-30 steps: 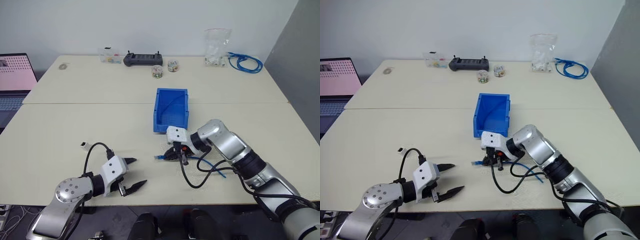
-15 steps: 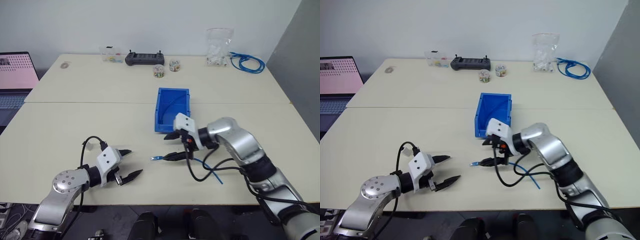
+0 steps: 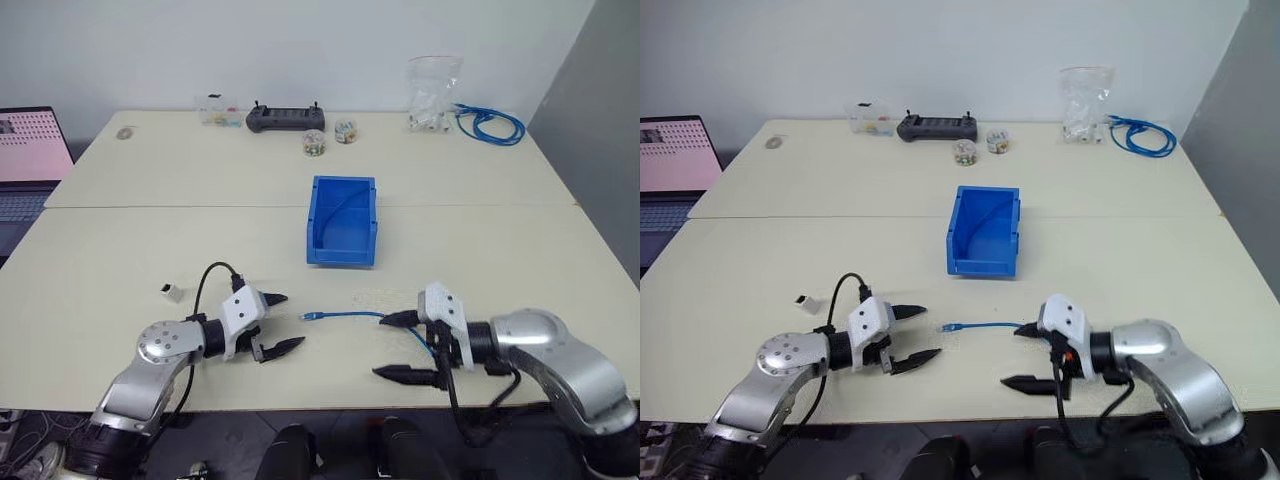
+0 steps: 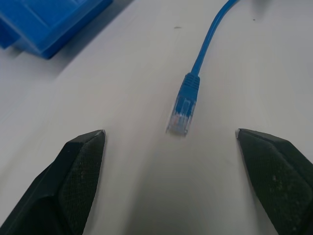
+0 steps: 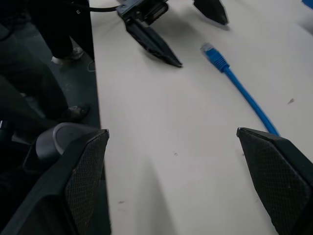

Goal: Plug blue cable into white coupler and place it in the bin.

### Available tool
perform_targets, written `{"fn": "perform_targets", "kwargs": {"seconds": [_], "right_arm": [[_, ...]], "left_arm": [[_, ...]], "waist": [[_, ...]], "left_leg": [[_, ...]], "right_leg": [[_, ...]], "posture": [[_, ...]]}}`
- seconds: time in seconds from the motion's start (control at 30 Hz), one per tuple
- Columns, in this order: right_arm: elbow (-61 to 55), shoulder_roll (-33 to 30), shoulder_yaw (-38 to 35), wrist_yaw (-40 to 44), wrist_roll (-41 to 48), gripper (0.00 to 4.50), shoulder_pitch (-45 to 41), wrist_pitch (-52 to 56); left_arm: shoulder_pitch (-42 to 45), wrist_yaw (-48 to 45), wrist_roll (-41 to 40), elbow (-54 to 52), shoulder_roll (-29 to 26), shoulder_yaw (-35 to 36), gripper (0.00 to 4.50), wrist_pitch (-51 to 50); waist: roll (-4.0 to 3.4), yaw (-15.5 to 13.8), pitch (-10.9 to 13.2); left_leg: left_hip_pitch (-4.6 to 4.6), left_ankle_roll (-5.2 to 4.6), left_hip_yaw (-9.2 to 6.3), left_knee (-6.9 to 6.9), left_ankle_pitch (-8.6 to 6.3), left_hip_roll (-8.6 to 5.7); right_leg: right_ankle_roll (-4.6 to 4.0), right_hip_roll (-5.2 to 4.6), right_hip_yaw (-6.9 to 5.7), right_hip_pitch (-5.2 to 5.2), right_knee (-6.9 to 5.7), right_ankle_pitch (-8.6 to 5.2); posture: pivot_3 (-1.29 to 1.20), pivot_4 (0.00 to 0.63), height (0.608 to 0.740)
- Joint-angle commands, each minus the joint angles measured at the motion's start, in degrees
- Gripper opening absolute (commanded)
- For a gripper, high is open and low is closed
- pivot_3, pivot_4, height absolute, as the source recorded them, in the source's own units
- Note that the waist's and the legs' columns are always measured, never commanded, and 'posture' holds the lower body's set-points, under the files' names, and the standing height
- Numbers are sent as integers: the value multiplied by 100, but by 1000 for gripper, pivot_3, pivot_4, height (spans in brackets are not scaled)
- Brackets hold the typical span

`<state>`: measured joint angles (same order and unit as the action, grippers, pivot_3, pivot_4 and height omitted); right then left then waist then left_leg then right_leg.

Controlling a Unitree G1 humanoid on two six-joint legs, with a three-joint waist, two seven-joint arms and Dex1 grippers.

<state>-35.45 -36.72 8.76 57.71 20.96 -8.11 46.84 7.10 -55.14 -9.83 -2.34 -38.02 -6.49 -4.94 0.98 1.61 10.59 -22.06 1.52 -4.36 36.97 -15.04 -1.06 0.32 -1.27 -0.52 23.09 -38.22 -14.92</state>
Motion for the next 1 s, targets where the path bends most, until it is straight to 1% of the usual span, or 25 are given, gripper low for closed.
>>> {"fn": "perform_targets", "kwargs": {"seconds": [0.03,0.07,0.1,0.17,0.4,0.63,0.67,0.7,0.73,0.9,1.0], "right_arm": [[-301,-61,-125,-327,72,4449,-29,-48],[-294,-64,-120,-392,77,4449,-50,-48],[-288,-68,-121,-443,105,4500,-83,-32],[-289,-86,-124,-502,168,4500,-130,-6],[-317,-264,-187,-507,430,4500,-154,-29],[-427,-427,-227,-429,758,4500,-161,-174],[-439,-446,-247,-428,795,4500,-153,-191],[-451,-462,-273,-431,851,4500,-146,-175],[-458,-479,-288,-439,899,4500,-141,-165],[-477,-529,-502,-500,1292,4500,-55,-21],[-548,-499,-743,-591,1722,4500,-61,199]], "left_arm": [[232,-69,265,402,36,-160,4500,393],[288,-85,302,496,51,-192,4500,459],[335,-111,322,580,56,-228,4148,502],[391,-162,338,687,53,-282,3836,551],[527,-313,562,927,-26,-574,2166,534],[615,-421,785,946,-69,-848,797,446],[632,-454,809,940,-94,-894,487,401],[647,-489,826,934,-115,-932,295,360],[657,-510,834,929,-129,-956,218,333],[748,-715,482,568,-121,-914,218,-245],[917,-896,-75,86,-27,-781,218,-1103]], "waist": [[0,0,0],[1,-6,-1],[2,-11,-2],[2,-18,-2],[1,-25,-3],[-3,-27,-10],[-3,-27,-11],[-2,-27,-12],[-3,-26,-14],[-3,-26,-15],[-1,-22,-14]], "left_leg": [[3,0,0,0,0,0],[3,0,0,0,0,0],[3,0,-1,1,0,-2],[3,0,-1,1,0,-4],[14,0,-8,1,0,-5],[56,-1,-20,-1,-1,-7],[57,-1,-20,-1,-1,-8],[59,-1,-19,-1,-1,-9],[59,-1,-20,-1,-1,-9],[59,-1,-20,-1,-1,-9],[57,-1,-21,-1,-1,-9]], "right_leg": [[1,0,-1,-2,-1,0],[1,0,-1,-2,-1,0],[1,0,-2,-4,0,0],[2,0,0,-6,2,0],[3,-1,0,-26,9,1],[9,-1,-7,-82,24,-3],[11,-1,-6,-83,24,-4],[11,-2,-6,-85,25,-4],[11,-2,-6,-85,25,-4],[12,-2,-6,-85,24,-5],[13,-2,-7,-83,24,-5]], "posture": [[0,150,740],[0,150,740],[0,150,740],[0,150,740],[0,150,740],[0,150,740],[0,150,740],[0,150,740],[0,150,740],[0,150,740],[0,150,740]]}}
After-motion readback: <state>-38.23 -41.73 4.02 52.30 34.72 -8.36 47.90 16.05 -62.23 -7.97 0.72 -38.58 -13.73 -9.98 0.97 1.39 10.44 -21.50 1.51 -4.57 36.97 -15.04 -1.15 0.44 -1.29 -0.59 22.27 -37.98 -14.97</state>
